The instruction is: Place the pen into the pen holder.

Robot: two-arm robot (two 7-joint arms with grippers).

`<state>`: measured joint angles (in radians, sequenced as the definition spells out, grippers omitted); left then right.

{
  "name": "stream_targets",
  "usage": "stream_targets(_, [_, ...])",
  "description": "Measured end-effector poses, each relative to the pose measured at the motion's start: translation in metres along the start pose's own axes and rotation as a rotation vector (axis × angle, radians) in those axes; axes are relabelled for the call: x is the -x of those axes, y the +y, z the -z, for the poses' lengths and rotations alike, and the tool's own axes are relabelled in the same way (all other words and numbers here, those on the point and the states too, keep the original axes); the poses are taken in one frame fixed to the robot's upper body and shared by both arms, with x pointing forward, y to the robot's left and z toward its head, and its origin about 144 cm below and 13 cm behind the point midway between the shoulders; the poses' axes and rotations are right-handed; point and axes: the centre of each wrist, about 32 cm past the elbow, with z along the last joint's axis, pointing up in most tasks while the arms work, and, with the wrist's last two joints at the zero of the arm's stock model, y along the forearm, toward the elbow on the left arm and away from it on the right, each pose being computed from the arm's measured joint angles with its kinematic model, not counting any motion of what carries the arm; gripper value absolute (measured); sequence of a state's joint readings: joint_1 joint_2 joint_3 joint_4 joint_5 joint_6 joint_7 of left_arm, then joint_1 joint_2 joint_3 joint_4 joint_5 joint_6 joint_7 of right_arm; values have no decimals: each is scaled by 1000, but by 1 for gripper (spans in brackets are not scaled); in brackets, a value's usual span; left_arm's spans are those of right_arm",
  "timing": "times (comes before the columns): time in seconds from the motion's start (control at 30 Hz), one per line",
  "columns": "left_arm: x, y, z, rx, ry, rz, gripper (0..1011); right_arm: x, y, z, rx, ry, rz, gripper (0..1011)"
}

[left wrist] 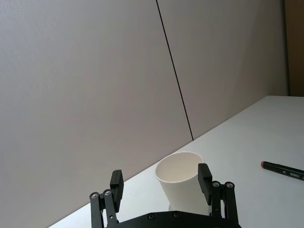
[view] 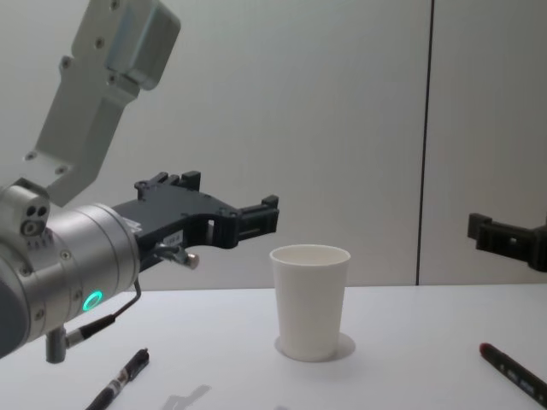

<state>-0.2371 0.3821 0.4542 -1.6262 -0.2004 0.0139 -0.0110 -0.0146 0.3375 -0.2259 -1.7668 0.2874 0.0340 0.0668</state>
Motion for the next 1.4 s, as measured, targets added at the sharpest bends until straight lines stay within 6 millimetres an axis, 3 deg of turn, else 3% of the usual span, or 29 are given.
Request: stream_targets(1.4, [0,0,0,0,0,0,1003,1,1,-1,5,2,2,1002])
